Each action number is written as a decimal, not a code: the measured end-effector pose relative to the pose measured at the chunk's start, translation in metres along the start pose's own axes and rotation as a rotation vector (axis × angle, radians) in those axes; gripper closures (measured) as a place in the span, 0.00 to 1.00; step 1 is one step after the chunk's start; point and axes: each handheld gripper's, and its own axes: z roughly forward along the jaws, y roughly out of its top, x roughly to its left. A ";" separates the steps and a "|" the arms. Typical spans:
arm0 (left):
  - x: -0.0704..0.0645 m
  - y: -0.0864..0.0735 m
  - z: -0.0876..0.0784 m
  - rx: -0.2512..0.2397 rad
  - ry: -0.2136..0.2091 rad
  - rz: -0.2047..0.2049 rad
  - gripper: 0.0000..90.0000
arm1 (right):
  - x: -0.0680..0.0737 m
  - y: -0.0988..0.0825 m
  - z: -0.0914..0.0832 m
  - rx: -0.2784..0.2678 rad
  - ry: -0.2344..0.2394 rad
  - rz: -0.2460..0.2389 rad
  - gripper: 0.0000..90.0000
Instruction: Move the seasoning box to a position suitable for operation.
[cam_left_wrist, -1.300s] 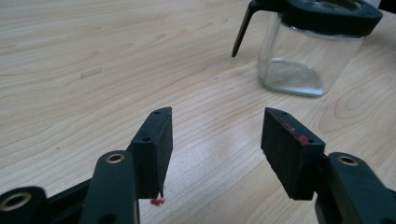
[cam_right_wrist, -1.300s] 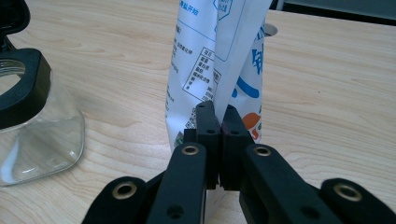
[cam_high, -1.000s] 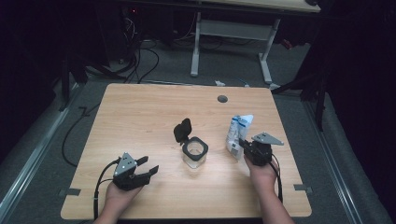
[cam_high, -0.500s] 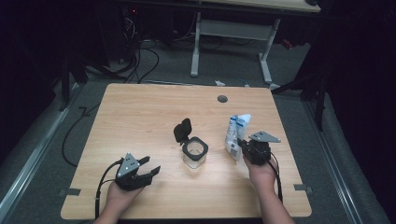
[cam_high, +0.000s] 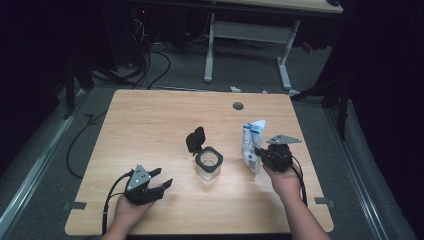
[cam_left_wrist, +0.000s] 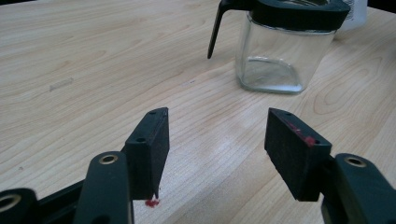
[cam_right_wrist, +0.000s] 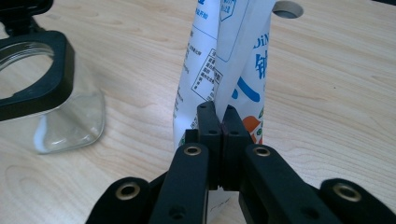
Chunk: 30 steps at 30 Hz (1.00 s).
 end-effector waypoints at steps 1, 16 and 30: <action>0.000 0.000 0.000 0.003 0.000 0.001 0.45 | 0.000 0.001 -0.001 0.005 0.003 -0.009 1.00; 0.000 0.000 0.000 -0.003 -0.004 0.007 0.45 | 0.008 0.014 -0.017 0.153 0.040 -0.104 1.00; -0.001 -0.001 0.000 0.001 -0.015 0.016 0.46 | 0.016 0.016 -0.025 0.281 0.075 -0.150 1.00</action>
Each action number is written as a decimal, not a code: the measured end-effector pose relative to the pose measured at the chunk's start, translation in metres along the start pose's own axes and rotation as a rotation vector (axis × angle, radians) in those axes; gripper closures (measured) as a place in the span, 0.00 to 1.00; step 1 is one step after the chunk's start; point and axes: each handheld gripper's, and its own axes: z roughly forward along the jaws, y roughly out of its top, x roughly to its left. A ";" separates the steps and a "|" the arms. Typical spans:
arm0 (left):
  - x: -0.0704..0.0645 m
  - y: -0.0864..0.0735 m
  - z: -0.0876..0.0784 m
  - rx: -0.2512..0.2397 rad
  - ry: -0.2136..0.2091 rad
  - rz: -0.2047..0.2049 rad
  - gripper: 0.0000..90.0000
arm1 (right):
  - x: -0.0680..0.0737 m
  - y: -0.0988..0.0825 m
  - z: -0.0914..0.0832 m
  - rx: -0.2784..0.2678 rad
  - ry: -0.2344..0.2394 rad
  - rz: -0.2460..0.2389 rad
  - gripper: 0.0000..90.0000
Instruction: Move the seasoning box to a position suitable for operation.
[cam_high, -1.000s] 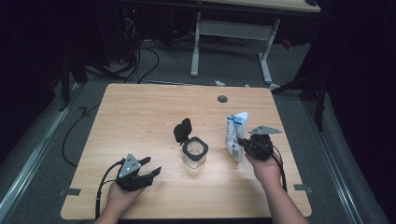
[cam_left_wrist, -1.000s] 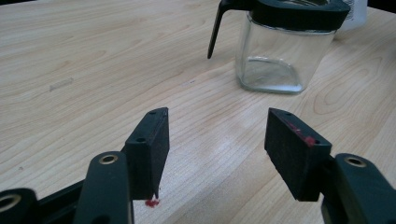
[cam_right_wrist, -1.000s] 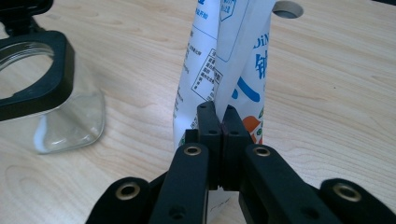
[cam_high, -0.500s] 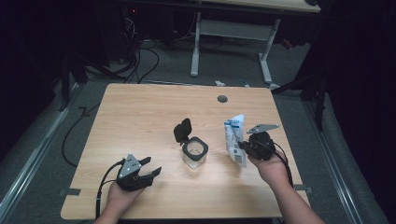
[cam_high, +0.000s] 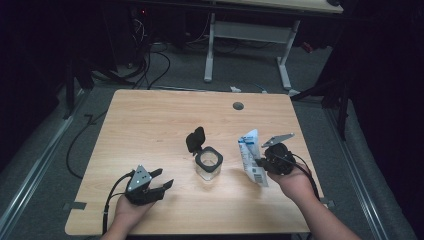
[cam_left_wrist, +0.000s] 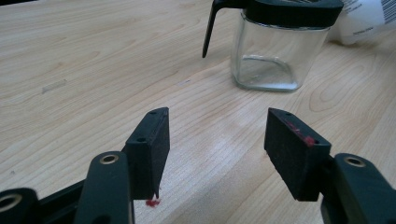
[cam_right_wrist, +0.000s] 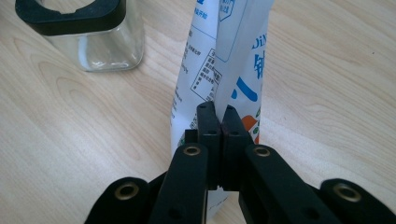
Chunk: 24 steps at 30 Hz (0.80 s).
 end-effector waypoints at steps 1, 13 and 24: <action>0.000 0.000 0.000 0.000 0.000 0.001 0.46 | 0.001 0.001 -0.001 0.010 -0.002 -0.004 1.00; -0.001 0.000 0.000 0.000 -0.009 -0.001 0.45 | 0.003 0.006 -0.011 0.094 0.017 -0.023 1.00; -0.003 0.000 0.000 -0.006 -0.010 0.001 0.45 | 0.007 0.009 -0.010 0.195 0.021 -0.047 1.00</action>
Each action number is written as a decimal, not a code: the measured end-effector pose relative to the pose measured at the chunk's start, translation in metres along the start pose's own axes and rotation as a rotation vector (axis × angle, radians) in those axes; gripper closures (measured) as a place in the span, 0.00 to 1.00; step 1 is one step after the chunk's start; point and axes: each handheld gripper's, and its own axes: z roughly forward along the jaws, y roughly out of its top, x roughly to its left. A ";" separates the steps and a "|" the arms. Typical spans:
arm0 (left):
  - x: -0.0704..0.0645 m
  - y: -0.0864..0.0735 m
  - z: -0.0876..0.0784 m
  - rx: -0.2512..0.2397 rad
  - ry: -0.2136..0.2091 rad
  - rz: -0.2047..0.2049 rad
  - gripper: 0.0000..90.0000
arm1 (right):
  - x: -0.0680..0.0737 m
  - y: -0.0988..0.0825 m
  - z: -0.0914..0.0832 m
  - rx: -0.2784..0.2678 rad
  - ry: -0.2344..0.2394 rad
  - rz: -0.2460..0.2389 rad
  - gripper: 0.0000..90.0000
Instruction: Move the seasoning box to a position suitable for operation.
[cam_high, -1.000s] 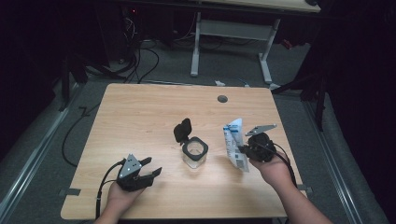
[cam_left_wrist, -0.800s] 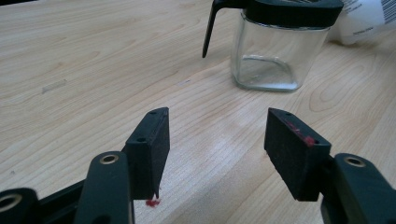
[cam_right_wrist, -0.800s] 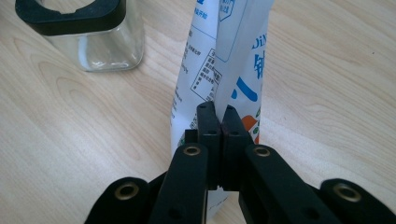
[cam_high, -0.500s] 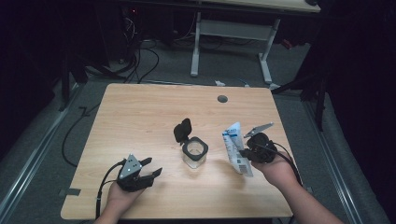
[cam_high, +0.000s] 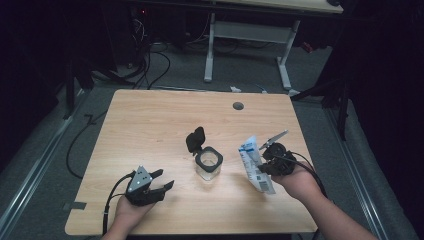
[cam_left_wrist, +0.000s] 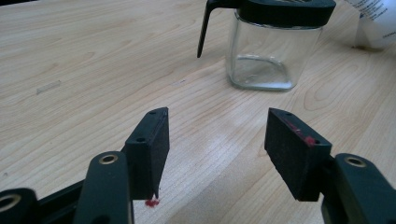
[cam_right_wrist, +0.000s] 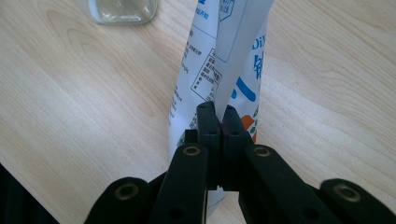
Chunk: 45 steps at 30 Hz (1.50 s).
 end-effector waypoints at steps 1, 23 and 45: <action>0.000 0.000 0.000 0.000 -0.001 0.000 0.45 | 0.000 0.000 0.000 0.006 0.001 -0.004 1.00; -0.002 0.002 0.000 0.005 -0.012 0.007 0.45 | 0.004 0.016 -0.008 0.140 -0.005 -0.057 1.00; -0.034 0.010 0.017 -0.032 -0.115 0.040 0.38 | 0.013 0.023 -0.017 0.137 0.014 -0.074 1.00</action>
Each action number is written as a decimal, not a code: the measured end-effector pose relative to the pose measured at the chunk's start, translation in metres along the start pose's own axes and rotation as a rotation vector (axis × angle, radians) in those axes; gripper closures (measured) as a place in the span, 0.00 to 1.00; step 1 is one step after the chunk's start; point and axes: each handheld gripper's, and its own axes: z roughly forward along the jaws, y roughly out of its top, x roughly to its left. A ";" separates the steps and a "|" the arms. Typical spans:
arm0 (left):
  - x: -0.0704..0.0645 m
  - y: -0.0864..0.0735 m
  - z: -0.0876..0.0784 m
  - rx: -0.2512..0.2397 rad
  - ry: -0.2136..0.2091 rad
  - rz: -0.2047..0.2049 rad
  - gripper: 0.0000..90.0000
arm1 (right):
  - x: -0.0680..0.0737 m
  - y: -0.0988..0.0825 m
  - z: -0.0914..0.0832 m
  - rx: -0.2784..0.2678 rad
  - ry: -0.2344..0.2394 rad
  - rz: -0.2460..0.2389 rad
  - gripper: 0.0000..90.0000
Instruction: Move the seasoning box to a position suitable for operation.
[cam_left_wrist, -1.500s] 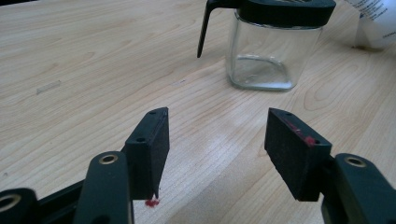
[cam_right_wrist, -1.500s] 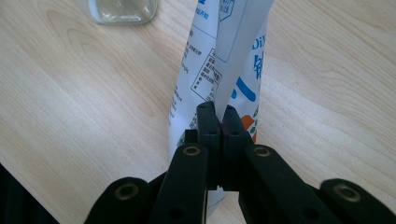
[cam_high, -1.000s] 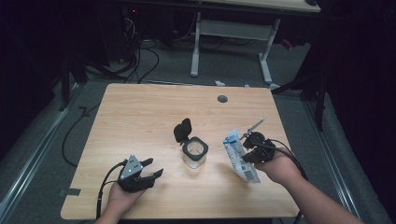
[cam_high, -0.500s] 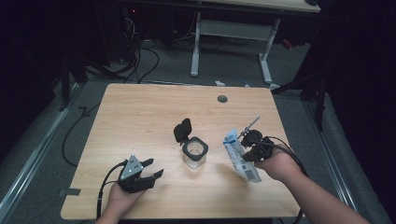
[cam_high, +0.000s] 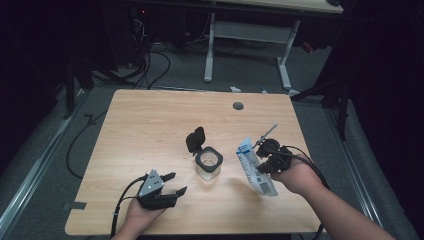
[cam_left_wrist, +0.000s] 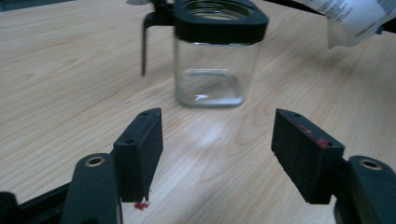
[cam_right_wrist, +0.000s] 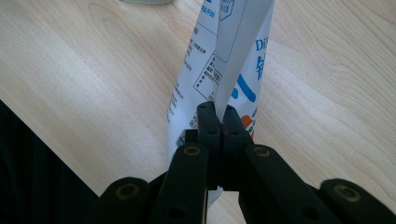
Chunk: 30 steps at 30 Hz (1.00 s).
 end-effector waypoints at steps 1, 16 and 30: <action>-0.003 0.001 0.002 -0.002 -0.007 0.006 0.38 | 0.000 0.000 0.000 0.001 0.002 -0.002 1.00; -0.042 0.019 0.039 -0.055 -0.095 0.025 0.37 | 0.008 0.000 -0.003 -0.006 0.019 -0.016 1.00; -0.071 0.032 0.073 -0.047 -0.170 0.059 0.34 | 0.017 0.007 -0.012 -0.013 0.023 -0.039 1.00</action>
